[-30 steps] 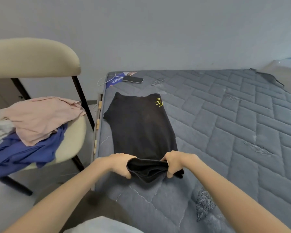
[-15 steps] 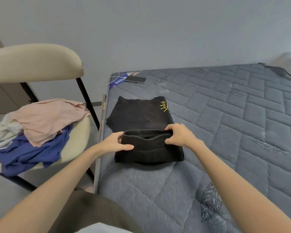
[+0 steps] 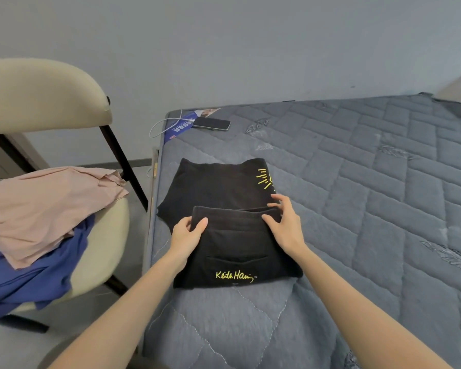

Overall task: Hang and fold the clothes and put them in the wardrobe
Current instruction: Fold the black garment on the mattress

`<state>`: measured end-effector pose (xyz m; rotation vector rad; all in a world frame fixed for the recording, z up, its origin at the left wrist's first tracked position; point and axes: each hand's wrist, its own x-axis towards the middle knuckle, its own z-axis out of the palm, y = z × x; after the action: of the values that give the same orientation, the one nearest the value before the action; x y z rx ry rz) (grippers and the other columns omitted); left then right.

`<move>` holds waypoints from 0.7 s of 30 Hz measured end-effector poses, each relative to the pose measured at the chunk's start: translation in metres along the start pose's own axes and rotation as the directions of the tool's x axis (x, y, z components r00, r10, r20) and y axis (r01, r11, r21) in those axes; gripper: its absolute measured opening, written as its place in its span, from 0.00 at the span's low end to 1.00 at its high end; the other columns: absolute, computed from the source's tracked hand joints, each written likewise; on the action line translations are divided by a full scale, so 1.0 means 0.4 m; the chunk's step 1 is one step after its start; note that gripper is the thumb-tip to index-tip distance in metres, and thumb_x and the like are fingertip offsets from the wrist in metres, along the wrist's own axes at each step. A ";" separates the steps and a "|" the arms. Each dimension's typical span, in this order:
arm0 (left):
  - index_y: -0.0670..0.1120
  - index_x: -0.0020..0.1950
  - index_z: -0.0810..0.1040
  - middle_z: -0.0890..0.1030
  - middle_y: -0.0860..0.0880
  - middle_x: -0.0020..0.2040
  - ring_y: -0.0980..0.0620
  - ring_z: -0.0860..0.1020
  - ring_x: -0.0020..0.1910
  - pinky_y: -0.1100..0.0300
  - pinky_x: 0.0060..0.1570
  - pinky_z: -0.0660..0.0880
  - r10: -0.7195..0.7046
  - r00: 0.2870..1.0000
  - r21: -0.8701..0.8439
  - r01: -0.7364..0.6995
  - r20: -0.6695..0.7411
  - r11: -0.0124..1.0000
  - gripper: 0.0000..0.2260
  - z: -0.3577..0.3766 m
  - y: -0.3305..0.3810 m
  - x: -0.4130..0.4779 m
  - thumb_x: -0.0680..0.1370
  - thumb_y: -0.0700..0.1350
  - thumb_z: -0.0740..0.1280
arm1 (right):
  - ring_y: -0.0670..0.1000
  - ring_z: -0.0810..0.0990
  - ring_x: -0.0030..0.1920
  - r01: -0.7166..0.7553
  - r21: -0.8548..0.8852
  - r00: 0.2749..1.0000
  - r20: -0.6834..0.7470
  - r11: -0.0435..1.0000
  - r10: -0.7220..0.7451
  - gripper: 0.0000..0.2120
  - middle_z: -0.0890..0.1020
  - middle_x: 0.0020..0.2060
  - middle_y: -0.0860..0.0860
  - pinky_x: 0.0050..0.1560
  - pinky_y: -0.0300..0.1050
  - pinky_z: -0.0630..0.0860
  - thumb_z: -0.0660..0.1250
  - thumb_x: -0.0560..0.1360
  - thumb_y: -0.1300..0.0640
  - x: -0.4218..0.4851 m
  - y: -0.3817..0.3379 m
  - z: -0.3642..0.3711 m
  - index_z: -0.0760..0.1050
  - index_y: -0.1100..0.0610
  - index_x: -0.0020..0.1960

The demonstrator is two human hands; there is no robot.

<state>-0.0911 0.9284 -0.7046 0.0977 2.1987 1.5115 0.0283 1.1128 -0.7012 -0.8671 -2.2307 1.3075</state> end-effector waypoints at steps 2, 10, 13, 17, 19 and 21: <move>0.43 0.64 0.71 0.75 0.47 0.59 0.50 0.74 0.56 0.57 0.57 0.71 -0.022 1.000 0.016 0.022 -0.018 1.000 0.18 0.011 -0.016 0.032 0.78 0.50 0.65 | 0.50 0.75 0.60 -0.039 -0.016 0.999 0.002 0.999 0.039 0.23 0.77 0.59 0.51 0.59 0.40 0.68 0.68 0.75 0.60 0.026 0.025 0.015 0.65 0.54 0.68; 0.46 0.62 0.75 0.73 0.47 0.58 0.51 0.72 0.57 0.58 0.58 0.66 0.609 0.774 0.527 -0.450 -0.172 0.721 0.14 0.054 -0.044 0.022 0.76 0.37 0.65 | 0.51 0.72 0.67 0.222 -0.412 0.960 -0.064 0.884 -0.272 0.17 0.74 0.66 0.52 0.70 0.47 0.65 0.55 0.81 0.57 0.002 0.006 0.111 0.69 0.57 0.69; 0.46 0.60 0.79 0.78 0.49 0.58 0.51 0.74 0.59 0.54 0.65 0.65 0.776 0.626 0.645 -0.627 0.083 0.437 0.16 0.090 -0.063 0.004 0.74 0.34 0.65 | 0.54 0.74 0.65 0.362 -0.549 0.918 0.069 0.753 -0.391 0.22 0.77 0.64 0.53 0.70 0.51 0.64 0.49 0.80 0.54 -0.041 0.011 0.169 0.73 0.59 0.66; 0.51 0.75 0.62 0.64 0.50 0.74 0.51 0.57 0.75 0.51 0.74 0.46 0.523 0.847 0.758 -0.401 0.093 0.514 0.22 0.112 -0.105 0.005 0.81 0.41 0.57 | 0.53 0.74 0.66 0.317 -0.722 0.946 0.193 0.615 -0.261 0.24 0.77 0.64 0.52 0.70 0.56 0.61 0.48 0.80 0.51 -0.057 0.066 0.182 0.74 0.57 0.67; 0.52 0.76 0.57 0.58 0.51 0.77 0.51 0.51 0.77 0.49 0.74 0.46 0.483 0.865 0.795 -0.385 0.135 0.468 0.23 0.106 -0.128 0.014 0.81 0.44 0.56 | 0.53 0.71 0.69 0.355 -0.733 0.934 0.261 0.580 -0.242 0.24 0.73 0.68 0.51 0.74 0.52 0.57 0.48 0.80 0.48 -0.046 0.095 0.167 0.70 0.54 0.70; 0.53 0.77 0.55 0.55 0.52 0.77 0.51 0.48 0.77 0.48 0.74 0.46 0.449 0.882 0.826 -0.358 0.145 0.436 0.23 0.101 -0.139 0.021 0.82 0.46 0.54 | 0.53 0.65 0.73 0.389 -0.737 0.921 0.322 0.553 -0.218 0.25 0.68 0.72 0.51 0.76 0.53 0.50 0.46 0.81 0.45 -0.029 0.115 0.144 0.64 0.51 0.74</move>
<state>-0.0708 0.9444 -0.7688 0.9529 2.9365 0.4462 0.0150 1.0857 -0.7696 -0.5455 -2.9939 0.1619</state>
